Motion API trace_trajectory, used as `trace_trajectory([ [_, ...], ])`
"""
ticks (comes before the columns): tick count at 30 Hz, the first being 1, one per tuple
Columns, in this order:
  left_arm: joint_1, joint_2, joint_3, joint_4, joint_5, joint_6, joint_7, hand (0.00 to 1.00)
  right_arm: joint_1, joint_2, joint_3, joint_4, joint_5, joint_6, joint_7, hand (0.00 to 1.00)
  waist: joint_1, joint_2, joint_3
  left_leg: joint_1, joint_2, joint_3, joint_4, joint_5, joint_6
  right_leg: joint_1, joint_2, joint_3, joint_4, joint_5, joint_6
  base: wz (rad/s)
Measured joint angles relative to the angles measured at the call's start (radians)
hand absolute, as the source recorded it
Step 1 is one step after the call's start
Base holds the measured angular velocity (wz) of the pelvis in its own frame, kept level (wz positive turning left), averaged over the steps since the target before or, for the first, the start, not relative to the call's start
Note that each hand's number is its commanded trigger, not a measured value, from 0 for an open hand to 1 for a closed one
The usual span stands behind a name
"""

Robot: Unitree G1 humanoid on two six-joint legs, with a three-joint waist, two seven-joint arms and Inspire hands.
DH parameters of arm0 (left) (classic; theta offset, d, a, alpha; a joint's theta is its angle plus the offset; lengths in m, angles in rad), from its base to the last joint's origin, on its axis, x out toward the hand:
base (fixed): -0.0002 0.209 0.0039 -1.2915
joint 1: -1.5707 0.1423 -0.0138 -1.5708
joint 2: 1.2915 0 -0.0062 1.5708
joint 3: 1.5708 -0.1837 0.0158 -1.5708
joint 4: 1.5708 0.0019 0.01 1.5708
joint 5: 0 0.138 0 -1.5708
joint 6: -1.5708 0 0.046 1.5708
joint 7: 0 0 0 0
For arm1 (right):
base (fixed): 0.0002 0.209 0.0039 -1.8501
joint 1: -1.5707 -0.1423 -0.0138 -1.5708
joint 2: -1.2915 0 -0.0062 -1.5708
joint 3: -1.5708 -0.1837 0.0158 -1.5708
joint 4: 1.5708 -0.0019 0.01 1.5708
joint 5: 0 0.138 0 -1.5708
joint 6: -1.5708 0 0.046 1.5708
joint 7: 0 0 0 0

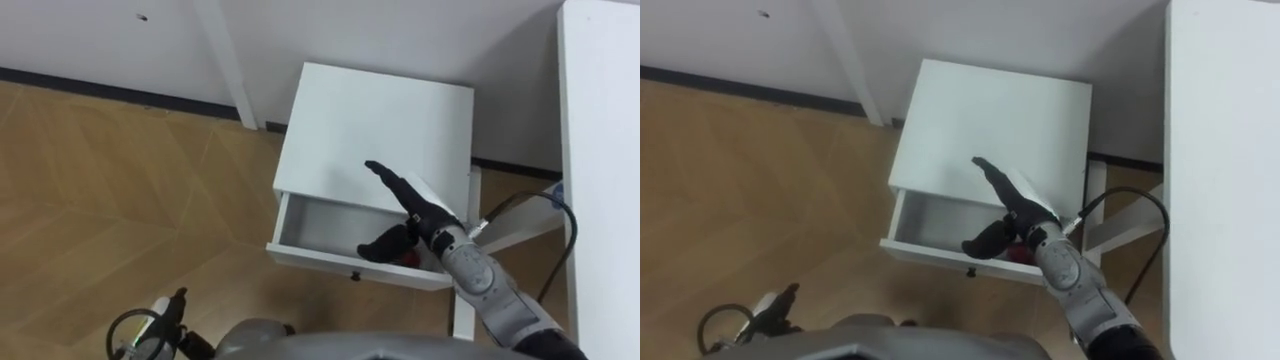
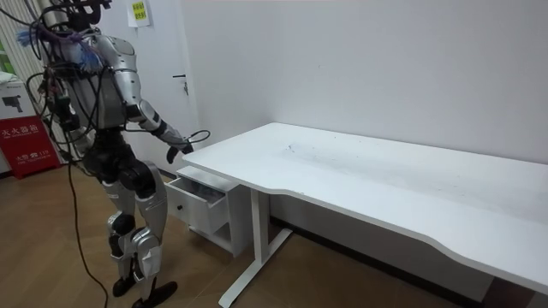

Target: Put apple and close drawer

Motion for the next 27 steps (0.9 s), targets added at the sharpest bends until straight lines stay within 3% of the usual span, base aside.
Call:
trace_trajectory([
  [4,0.005,-0.004,0.001,0.008,0.0,-0.003,0.017,0.0,0.02,-0.002,-0.058,0.065,0.003,-0.003,-0.014,0.0,-0.008,-0.01,0.003,0.003,0.0,0.004,0.003,0.0,0.0,-0.002,-0.002,0.005,0.011,-0.001,0.001,-0.03],
  [6,0.008,-0.008,0.002,0.011,0.004,-0.004,0.022,0.0,0.041,-0.001,-0.117,0.1,0.004,-0.001,-0.037,0.0,-0.013,-0.008,0.0023,0.003,-0.004,0.005,0.012,-0.004,0.006,-0.003,-0.009,0.002,0.029,-0.006,0.009,0.05],
  [7,0.008,-0.009,0.005,0.011,0.005,-0.004,0.021,0.0,0.049,-0.004,-0.156,0.127,0.013,-0.001,-0.061,0.0,-0.022,-0.005,0.0037,0.001,-0.007,0.017,0.025,-0.011,0.016,-0.015,-0.018,0.002,0.064,-0.015,0.023,0.0],
  [8,0.01,-0.011,0.012,0.014,0.005,-0.003,0.019,0.0,0.052,-0.005,-0.199,0.164,0.038,0.0,-0.081,0.0,-0.032,0.002,0.0006,0.002,-0.009,0.048,0.029,-0.017,0.027,-0.052,-0.031,0.016,0.149,-0.029,0.045,-0.05],
  [9,0.011,-0.011,0.017,0.014,0.004,-0.004,0.018,0.0,0.055,-0.005,-0.222,0.18,0.054,0.0,-0.094,0.0,-0.035,0.006,-0.0008,0.002,-0.012,0.054,0.025,-0.017,0.03,-0.083,-0.042,0.02,0.213,-0.035,0.056,-0.09],
  [10,0.009,-0.011,0.042,0.028,0.004,-0.01,0.017,0.0,0.058,-0.005,-0.267,0.225,0.093,-0.002,-0.122,0.0,-0.045,0.007,-0.0022,0.004,-0.029,0.058,0.022,-0.013,0.046,-0.166,-0.074,0.019,0.378,-0.036,0.067,0.0],
  [11,-0.004,-0.011,0.07,0.045,0.003,-0.01,0.017,0.0,0.069,-0.009,-0.311,0.27,0.133,-0.006,-0.145,0.0,-0.067,0.011,-0.0042,0.003,-0.047,0.059,0.041,-0.018,0.065,-0.268,-0.107,0.043,0.576,0.012,0.112,0.03],
  [12,-0.005,-0.01,0.079,0.051,0.004,-0.011,0.018,0.0,0.07,-0.013,-0.331,0.297,0.159,-0.013,-0.158,0.0,-0.076,0.016,-0.003,-0.001,-0.051,0.061,0.057,-0.021,0.074,-0.325,-0.122,0.061,0.668,0.073,0.12,0.0],
  [13,-0.008,-0.007,0.083,0.071,0.004,-0.012,0.02,0.0,0.073,-0.024,-0.364,0.356,0.185,-0.022,-0.182,0.0,-0.085,0.04,-0.0008,0.0,-0.033,0.072,0.088,-0.037,0.098,-0.447,-0.125,0.111,0.85,0.261,0.129,-0.13],
  [14,-0.011,0.006,0.085,0.088,0.001,-0.012,0.018,0.0,0.08,-0.036,-0.375,0.398,0.224,-0.036,-0.198,0.0,-0.099,0.061,0.0084,-0.005,-0.026,0.084,0.134,-0.071,0.123,-0.58,-0.115,0.161,1.124,0.324,0.112,-0.24],
  [15,-0.011,0.008,0.091,0.094,-0.003,-0.009,0.016,0.0,0.078,-0.044,-0.378,0.421,0.236,-0.043,-0.2,0.0,-0.105,0.066,0.0086,-0.018,-0.022,0.088,0.161,-0.082,0.13,-0.645,-0.108,0.179,1.294,0.289,0.093,-0.15],
  [16,-0.017,0.012,0.099,0.1,-0.016,0.002,0.014,0.0,0.085,-0.059,-0.382,0.457,0.249,-0.048,-0.203,0.0,-0.124,0.077,0.0109,-0.042,-0.013,0.085,0.201,-0.094,0.141,-0.754,-0.095,0.184,1.596,0.214,0.073,0.0],
  [17,-0.027,0.013,0.1,0.109,-0.022,0.016,0.014,0.0,0.096,-0.071,-0.383,0.485,0.265,-0.043,-0.203,0.0,-0.137,0.102,0.0143,-0.069,-0.001,0.079,0.233,-0.109,0.156,-0.832,-0.083,0.179,1.769,0.161,0.066,0.05],
  [19,-0.041,0.019,0.115,0.114,-0.035,0.042,0.014,0.0,0.105,-0.069,-0.38,0.541,0.277,-0.03,-0.2,0.0,-0.143,0.109,0.0184,-0.087,0.003,0.079,0.255,-0.119,0.166,-0.882,-0.089,0.187,1.868,0.112,0.072,0.02],
  [21,-0.033,0.022,0.121,0.111,-0.035,0.056,0.017,0.0,0.116,-0.061,-0.378,0.572,0.278,0.007,-0.186,0.0,-0.151,0.109,0.0184,-0.085,0.0,0.079,0.266,-0.128,0.17,-0.847,-0.111,0.194,1.795,0.092,0.078,0.0],
  [22,-0.015,0.02,0.12,0.11,-0.036,0.057,0.017,0.0,0.116,-0.058,-0.379,0.583,0.279,0.031,-0.184,0.0,-0.157,0.108,0.0176,-0.084,-0.004,0.079,0.268,-0.129,0.169,-0.781,-0.126,0.196,1.632,0.087,0.089,-0.09],
  [23,0.003,0.023,0.118,0.108,-0.037,0.056,0.017,0.0,0.116,-0.053,-0.376,0.584,0.276,0.05,-0.184,0.0,-0.16,0.105,0.0191,-0.085,-0.014,0.082,0.265,-0.126,0.165,-0.684,-0.135,0.186,1.393,0.081,0.104,-0.08],
  [24,0.011,0.026,0.119,0.107,-0.037,0.056,0.018,0.0,0.116,-0.05,-0.373,0.584,0.275,0.055,-0.183,0.0,-0.161,0.094,0.0183,-0.085,-0.022,0.085,0.263,-0.126,0.164,-0.63,-0.141,0.181,1.261,0.077,0.11,-0.14],
  [25,0.023,0.031,0.119,0.106,-0.037,0.057,0.02,0.0,0.115,-0.041,-0.371,0.584,0.272,0.061,-0.183,0.0,-0.157,0.071,0.0161,-0.082,-0.035,0.1,0.252,-0.125,0.161,-0.521,-0.137,0.181,1.004,0.068,0.123,-0.19],
  [26,0.026,0.03,0.118,0.106,-0.038,0.058,0.02,0.0,0.114,-0.04,-0.371,0.582,0.27,0.063,-0.184,0.0,-0.145,0.062,0.0139,-0.085,-0.04,0.107,0.244,-0.125,0.146,-0.418,-0.124,0.172,0.787,0.06,0.127,-0.22],
  [27,0.025,0.029,0.117,0.105,-0.04,0.057,0.021,0.0,0.112,-0.038,-0.371,0.582,0.266,0.065,-0.185,0.0,-0.138,0.059,0.0122,-0.084,-0.041,0.108,0.235,-0.122,0.135,-0.37,-0.112,0.161,0.686,0.052,0.132,-0.21],
])
